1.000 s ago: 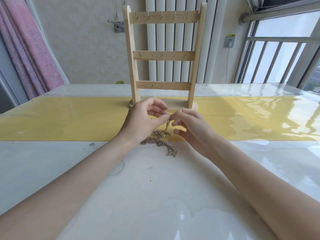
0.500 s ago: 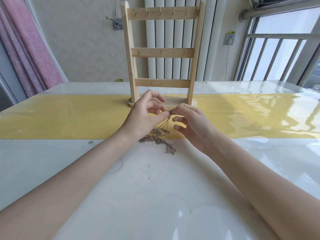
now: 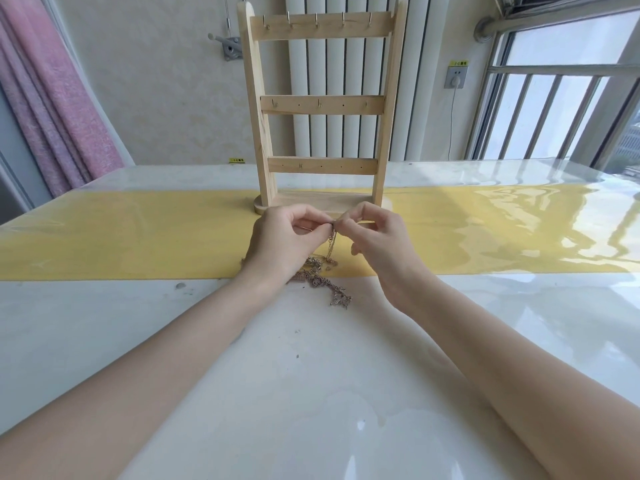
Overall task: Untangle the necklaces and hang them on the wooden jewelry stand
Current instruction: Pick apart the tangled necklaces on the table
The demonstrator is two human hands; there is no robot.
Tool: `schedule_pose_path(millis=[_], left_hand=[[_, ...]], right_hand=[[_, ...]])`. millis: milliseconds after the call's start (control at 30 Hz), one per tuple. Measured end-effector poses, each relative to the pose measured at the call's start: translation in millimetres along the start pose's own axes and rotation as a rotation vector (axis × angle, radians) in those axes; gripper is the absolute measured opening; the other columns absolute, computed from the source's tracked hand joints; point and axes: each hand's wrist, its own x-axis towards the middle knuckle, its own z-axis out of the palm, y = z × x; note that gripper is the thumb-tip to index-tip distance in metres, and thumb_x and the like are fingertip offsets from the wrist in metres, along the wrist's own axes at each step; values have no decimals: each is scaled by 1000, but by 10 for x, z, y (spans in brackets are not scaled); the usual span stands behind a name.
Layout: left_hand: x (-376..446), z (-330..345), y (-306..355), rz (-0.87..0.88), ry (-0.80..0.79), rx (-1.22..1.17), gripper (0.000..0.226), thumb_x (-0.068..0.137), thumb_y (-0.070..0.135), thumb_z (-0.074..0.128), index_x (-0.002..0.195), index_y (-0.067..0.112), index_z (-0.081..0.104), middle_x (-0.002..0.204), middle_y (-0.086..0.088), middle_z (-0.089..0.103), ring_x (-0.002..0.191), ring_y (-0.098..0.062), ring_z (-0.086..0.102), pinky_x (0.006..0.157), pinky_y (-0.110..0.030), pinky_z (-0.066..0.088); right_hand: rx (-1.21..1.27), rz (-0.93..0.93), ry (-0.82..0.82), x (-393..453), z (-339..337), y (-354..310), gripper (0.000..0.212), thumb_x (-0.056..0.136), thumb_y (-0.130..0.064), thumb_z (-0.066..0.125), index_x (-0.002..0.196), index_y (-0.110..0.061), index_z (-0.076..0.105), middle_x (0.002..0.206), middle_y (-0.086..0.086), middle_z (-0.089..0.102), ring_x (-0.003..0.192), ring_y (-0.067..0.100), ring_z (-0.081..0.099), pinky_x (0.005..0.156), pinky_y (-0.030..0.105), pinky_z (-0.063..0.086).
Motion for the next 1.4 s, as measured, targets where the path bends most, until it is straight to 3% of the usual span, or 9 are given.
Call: schedule_pose_path(millis=[100,200,400,633,867,1033,1200,1300,1400], left_hand=[[-11,22,22,-6,13,-2,17,82,13,70,71,27,67,74,4,68,73,-11,59,66,-27,47],[-18,38,65,-153,1,-160,16,83,11,66,70,20,65,63,12,60,65,-6,51,59,-20,43],[6,49,90,-335,-13,-360,18,86,11,61,69,17,58,67,5,52,62,-7,47,49,-15,41],[-40,97,52,-306,-176,-209,16,86,9,57,71,13,60,62,3,51,56,-9,48,55,-19,42],[-44,58,65,-348,-205,-325,13,86,8,59,75,14,59,66,4,55,55,-8,50,51,-18,42],[-35,42,82,-345,-155,-508,16,89,10,58,74,16,59,67,4,59,58,-6,52,53,-16,44],[-17,43,47,-332,-136,-451,15,89,9,59,74,12,60,68,4,59,58,-5,52,51,-14,45],[-6,29,55,-323,-137,-439,16,89,7,59,74,12,62,64,6,63,57,-4,52,51,-14,45],[2,2,55,-351,-191,-511,13,88,5,58,78,11,63,60,6,61,57,-4,54,51,-14,45]], right_hand=[[45,19,35,-10,9,-4,21,86,-7,58,67,-15,54,76,3,53,71,14,41,65,27,33],[128,75,1,-7,0,-6,25,86,-6,57,63,-16,53,78,-2,55,73,10,44,66,25,36],[275,224,-49,29,5,6,21,87,-6,57,68,-14,60,85,-1,55,81,13,43,65,25,37],[311,269,-81,46,-2,48,25,86,-7,52,62,-14,55,84,5,47,86,19,42,64,27,36],[366,273,-107,35,-4,37,27,87,-7,52,62,-13,57,78,3,50,87,20,43,71,31,38],[335,232,-142,28,7,22,24,87,-6,52,64,-11,59,80,4,51,84,18,42,66,30,38],[328,243,-132,37,-9,39,25,87,-5,57,65,-9,65,68,-4,57,79,17,43,70,34,41],[358,249,-167,41,-31,49,16,89,-11,60,74,-9,67,82,0,60,83,16,45,62,26,43],[390,271,-263,65,-103,45,9,89,-15,61,88,-8,66,90,0,61,86,13,48,68,23,42]])
